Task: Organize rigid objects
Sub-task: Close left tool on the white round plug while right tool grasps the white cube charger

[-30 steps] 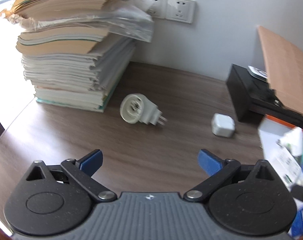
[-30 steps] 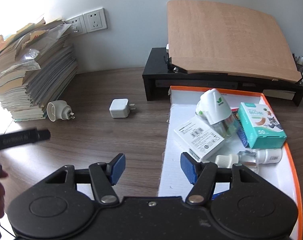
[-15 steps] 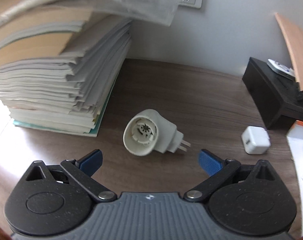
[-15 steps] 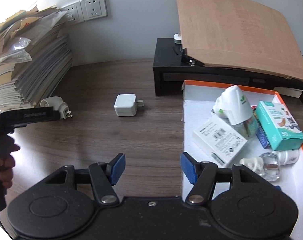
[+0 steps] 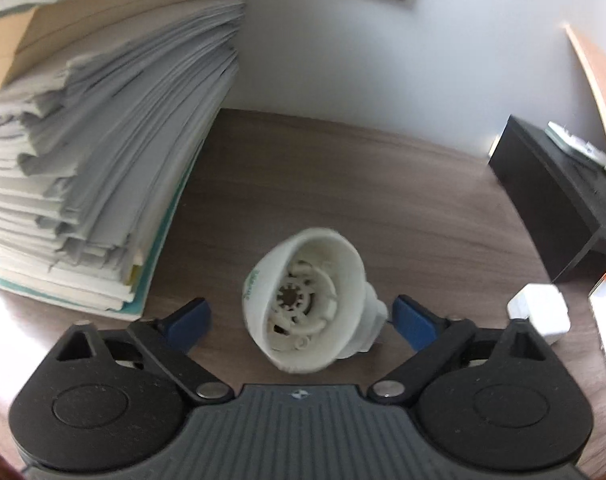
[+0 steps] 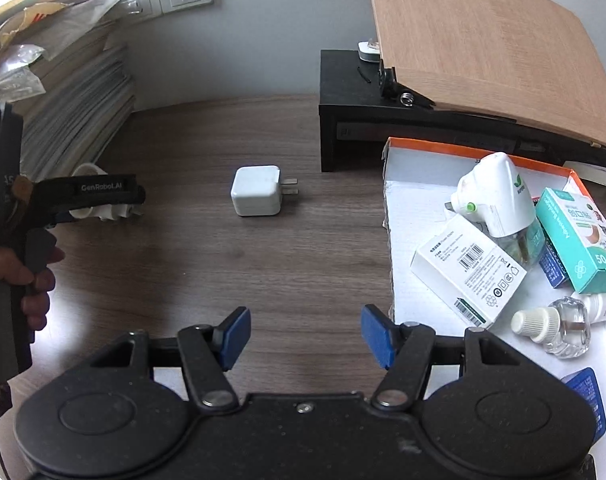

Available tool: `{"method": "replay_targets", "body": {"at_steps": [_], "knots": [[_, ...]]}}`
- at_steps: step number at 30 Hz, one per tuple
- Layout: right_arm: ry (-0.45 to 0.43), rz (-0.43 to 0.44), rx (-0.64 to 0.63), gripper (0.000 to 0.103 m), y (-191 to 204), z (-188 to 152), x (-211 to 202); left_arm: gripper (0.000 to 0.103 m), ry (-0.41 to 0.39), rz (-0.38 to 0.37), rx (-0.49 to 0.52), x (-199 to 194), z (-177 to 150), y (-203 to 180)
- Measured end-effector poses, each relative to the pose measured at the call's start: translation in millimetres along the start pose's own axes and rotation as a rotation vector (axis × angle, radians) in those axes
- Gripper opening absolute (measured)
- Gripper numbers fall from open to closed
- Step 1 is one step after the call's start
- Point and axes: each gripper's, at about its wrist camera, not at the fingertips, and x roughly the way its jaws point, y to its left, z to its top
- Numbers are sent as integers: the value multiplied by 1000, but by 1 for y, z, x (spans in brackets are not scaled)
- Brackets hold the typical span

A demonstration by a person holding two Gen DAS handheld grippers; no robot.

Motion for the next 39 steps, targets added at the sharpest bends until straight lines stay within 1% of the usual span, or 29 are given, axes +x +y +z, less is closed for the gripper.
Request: {"method": "replay_targets", "body": {"at_steps": [1, 3, 10, 14, 18, 19, 20, 23, 25, 29, 31, 33, 35, 36, 38, 39], "knots": [[1, -1, 0, 74, 1, 0, 1, 77, -14, -8, 9, -1, 0, 0], [4, -4, 2, 74, 2, 1, 4, 73, -23, -22, 17, -1, 1, 0], [6, -2, -8, 74, 9, 8, 14, 72, -31, -59, -9, -11, -5, 11], [1, 10, -15, 74, 16, 16, 22, 72, -45, -78, 5, -26, -11, 12], [-20, 51, -11, 74, 22, 31, 33, 72, -61, -96, 0, -44, -20, 15], [-27, 61, -10, 76, 24, 35, 37, 72, -62, -94, -5, -48, -22, 15], [-34, 70, -9, 80, 25, 40, 42, 72, -62, -97, -8, -52, -24, 15], [-46, 98, -5, 81, 30, 56, 58, 72, -66, -86, -8, -62, -29, 15], [-46, 83, -9, 81, 34, 66, 70, 72, -66, -86, -9, -68, -32, 16], [-16, 44, -21, 81, 40, 80, 99, 72, -61, -82, -22, -70, -34, 16], [-4, 42, -14, 81, 41, 86, 110, 72, -63, -82, -26, -71, -35, 17], [-16, 11, -35, 82, 44, 89, 117, 72, -60, -85, -30, -70, -34, 16], [-28, 15, -50, 82, 44, 91, 121, 72, -61, -82, -24, -69, -34, 14], [-32, 19, -51, 80, 43, 92, 122, 72, -60, -82, -23, -69, -34, 13], [-44, 22, -56, 63, 42, 92, 120, 72, -61, -85, -27, -69, -34, 13], [-37, 19, -65, 63, 41, 92, 120, 72, -60, -85, -28, -69, -34, 12]]}}
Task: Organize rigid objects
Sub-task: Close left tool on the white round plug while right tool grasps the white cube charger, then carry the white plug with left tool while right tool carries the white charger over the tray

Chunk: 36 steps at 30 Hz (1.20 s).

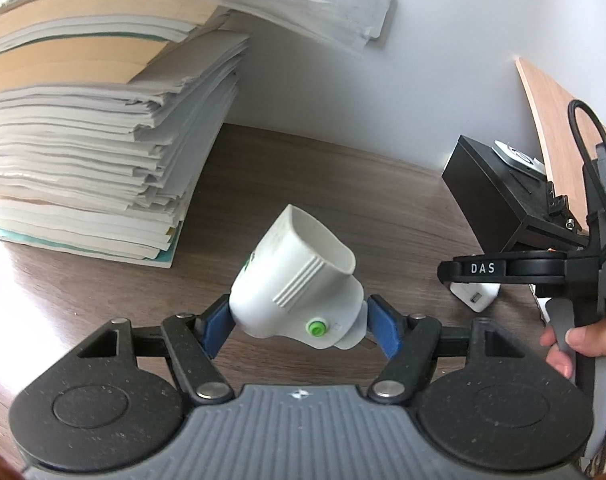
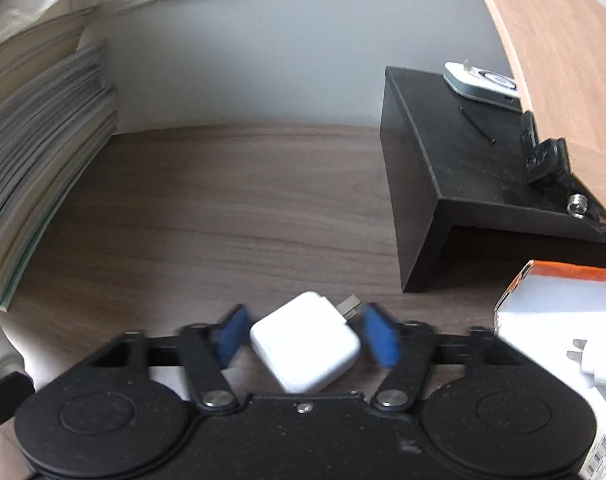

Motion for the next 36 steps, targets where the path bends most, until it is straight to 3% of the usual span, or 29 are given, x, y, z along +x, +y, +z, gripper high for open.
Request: {"method": "replay_targets", "body": {"at_steps": [10, 22, 36], "knots": [[-40, 39, -7, 63, -8, -24, -39, 72, -2, -4, 5, -5, -4, -11], [-89, 49, -23, 64, -22, -37, -110, 72, -12, -4, 36, -30, -13, -52], [-114, 7, 26, 64, -82, -77, -185, 72, -21, -38, 102, -71, -40, -124]]}}
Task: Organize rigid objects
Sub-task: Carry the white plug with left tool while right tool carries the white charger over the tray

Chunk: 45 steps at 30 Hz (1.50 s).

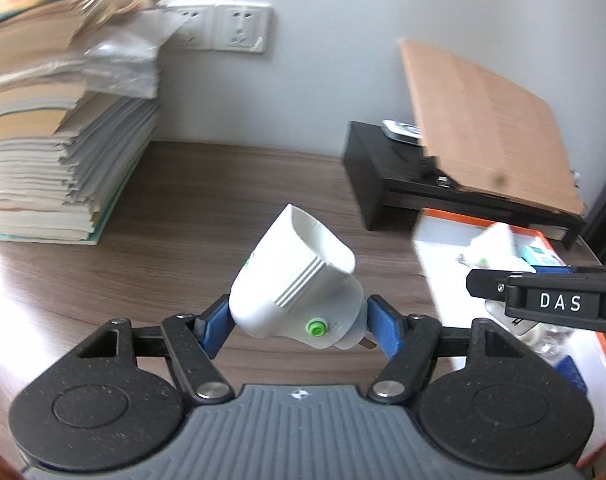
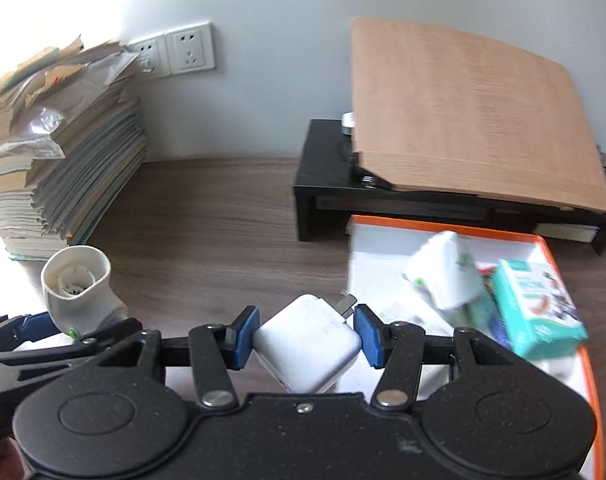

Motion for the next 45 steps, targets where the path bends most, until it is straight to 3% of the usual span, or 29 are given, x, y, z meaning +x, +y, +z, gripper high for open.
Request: {"method": "replay_targets", "body": {"at_steps": [25, 45], "knots": [[-82, -126, 152, 64, -137, -64, -112, 72, -51, -155, 154, -41, -37, -145], [-83, -121, 172, 64, -180, -79, -129, 72, -22, -195, 195, -32, -53, -191]]}}
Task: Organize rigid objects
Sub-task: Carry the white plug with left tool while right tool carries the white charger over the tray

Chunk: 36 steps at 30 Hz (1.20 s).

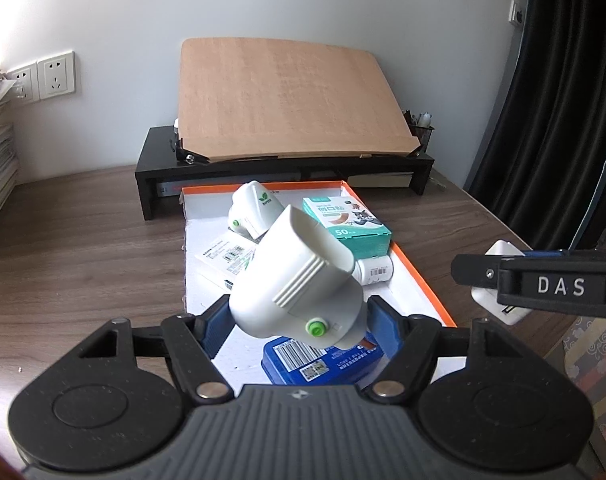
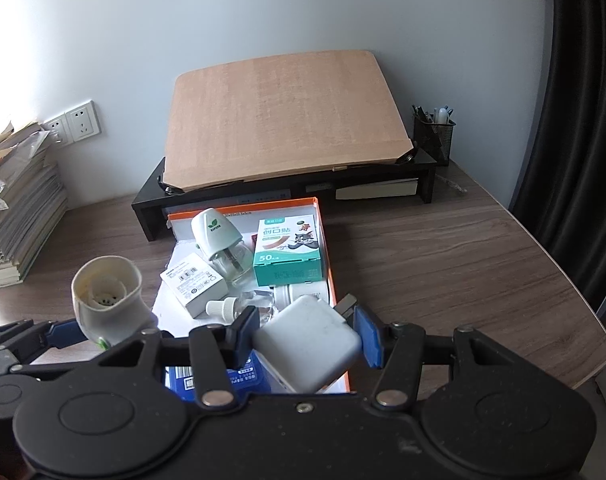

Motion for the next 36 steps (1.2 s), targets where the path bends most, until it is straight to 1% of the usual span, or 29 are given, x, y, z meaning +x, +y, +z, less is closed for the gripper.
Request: {"method": "replay_targets", "body": {"at_steps": [7, 17, 36], "knots": [[11, 24, -22, 64, 1, 4, 10, 72, 2, 9, -16, 5, 0, -4], [27, 43, -39, 64, 2, 9, 26, 72, 5, 38, -36, 15, 5, 2], [34, 46, -46, 64, 9, 17, 41, 72, 5, 54, -49, 25, 10, 13]]}}
